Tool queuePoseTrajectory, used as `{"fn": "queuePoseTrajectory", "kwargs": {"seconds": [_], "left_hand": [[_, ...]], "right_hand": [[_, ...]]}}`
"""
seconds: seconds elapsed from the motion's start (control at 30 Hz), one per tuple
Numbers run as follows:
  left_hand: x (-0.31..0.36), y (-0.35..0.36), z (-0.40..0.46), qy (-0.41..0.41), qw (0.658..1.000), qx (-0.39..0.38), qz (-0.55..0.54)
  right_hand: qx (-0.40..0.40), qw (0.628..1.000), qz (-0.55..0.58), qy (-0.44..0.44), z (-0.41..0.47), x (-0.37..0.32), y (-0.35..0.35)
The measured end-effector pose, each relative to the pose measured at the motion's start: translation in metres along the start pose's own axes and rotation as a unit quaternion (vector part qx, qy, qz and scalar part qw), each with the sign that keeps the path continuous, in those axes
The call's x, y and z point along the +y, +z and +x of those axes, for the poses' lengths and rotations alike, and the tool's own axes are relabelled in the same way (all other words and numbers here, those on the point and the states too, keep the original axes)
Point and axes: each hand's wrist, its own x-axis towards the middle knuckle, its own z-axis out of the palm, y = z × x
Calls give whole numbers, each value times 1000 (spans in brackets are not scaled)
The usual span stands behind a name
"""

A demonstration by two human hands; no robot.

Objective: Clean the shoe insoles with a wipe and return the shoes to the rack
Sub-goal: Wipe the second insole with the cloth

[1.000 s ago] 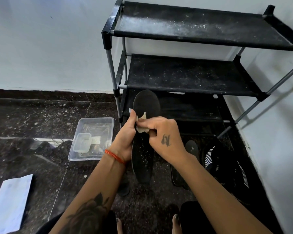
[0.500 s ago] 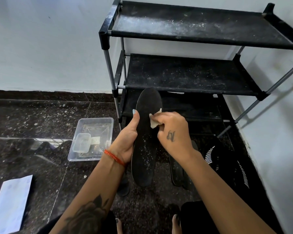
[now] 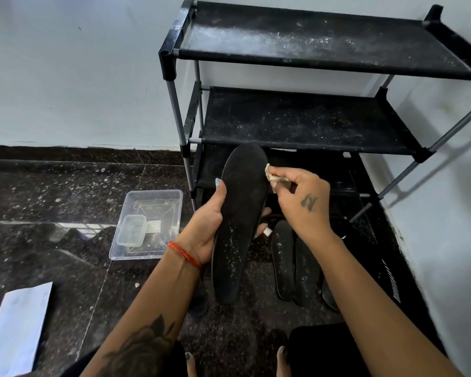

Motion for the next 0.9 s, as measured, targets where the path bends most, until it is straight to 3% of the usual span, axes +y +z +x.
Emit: {"fn": "queuePoseTrajectory", "kwargs": {"seconds": [0.13,0.23,0.3,0.4,0.47,0.53,0.6,0.8,0.9], "left_hand": [[-2,2,0,4,1000,-11,11],[-2,1,2,15,1000,-10,18],[-2,1,3,12,1000,-6,15],[-1,1,4,1,1000,-9,-3],[0,1,4,-1,1000,-2,-6],[1,1,4,1,1000,4,-13],[-1,3,3,3,1000,-3,-14],[-5,7,3,30,999,-10,29],[-3,5,4,36,999,3,15]], "right_hand": [[-52,996,-67,-41,-6,1,16],[-71,994,-21,-82,-12,-9,15],[-143,985,21,-95,-13,-16,8],[-276,958,71,-19,-9,-21,-8],[-231,967,107,28,-4,-16,-15],[-100,989,105,38,1,-9,-15],[-26,998,57,24,3,-4,-9],[-60,990,-62,-114,-11,-6,21],[-97,980,-45,-167,-15,-11,23]]}}
